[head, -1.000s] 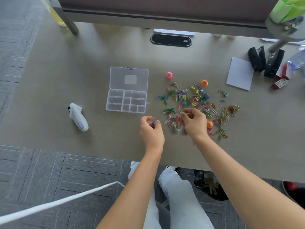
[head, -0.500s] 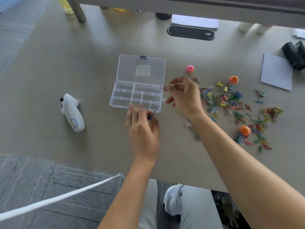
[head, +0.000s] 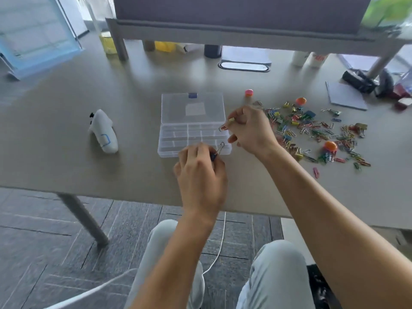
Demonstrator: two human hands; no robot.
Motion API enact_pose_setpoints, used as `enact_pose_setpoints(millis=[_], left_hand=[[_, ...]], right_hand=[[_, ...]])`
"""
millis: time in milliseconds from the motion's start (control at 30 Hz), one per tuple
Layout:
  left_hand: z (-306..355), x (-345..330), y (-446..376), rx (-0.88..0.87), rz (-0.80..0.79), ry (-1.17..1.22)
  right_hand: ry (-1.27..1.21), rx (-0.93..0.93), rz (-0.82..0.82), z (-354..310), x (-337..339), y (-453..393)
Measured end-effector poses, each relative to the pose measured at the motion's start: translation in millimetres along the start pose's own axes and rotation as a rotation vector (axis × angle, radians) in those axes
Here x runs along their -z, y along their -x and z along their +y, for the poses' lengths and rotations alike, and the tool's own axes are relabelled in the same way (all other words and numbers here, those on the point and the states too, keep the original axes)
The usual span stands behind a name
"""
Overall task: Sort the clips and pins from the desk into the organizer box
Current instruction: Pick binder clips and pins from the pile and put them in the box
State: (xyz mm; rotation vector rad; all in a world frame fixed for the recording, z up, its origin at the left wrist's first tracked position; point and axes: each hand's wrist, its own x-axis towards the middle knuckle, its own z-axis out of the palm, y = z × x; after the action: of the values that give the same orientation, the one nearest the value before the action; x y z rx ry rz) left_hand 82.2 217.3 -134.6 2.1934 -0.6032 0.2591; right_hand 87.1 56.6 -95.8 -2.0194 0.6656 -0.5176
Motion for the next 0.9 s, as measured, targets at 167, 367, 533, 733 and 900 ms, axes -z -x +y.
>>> enact_pose_setpoints(millis=[167,367,533,733,900], left_hand=[[2,23,14,-0.017,0.063,0.091],[-13,24,-10,-0.011,0.046,0.128],[-18,29,-28,0.018,0.075,0.224],[-28,30,-40,0.012,0.055,0.295],[-31,36,-41,0.007,0.068,0.345]], right_hand=[[-0.076,-0.062,0.085,0,6,44],[-0.051,-0.137,0.117,-2,8,52],[0.079,-0.161,0.128,-6,-2,45],[0.264,-0.143,0.224,-1,-13,44],[0.303,-0.108,0.247,-2,-16,50]])
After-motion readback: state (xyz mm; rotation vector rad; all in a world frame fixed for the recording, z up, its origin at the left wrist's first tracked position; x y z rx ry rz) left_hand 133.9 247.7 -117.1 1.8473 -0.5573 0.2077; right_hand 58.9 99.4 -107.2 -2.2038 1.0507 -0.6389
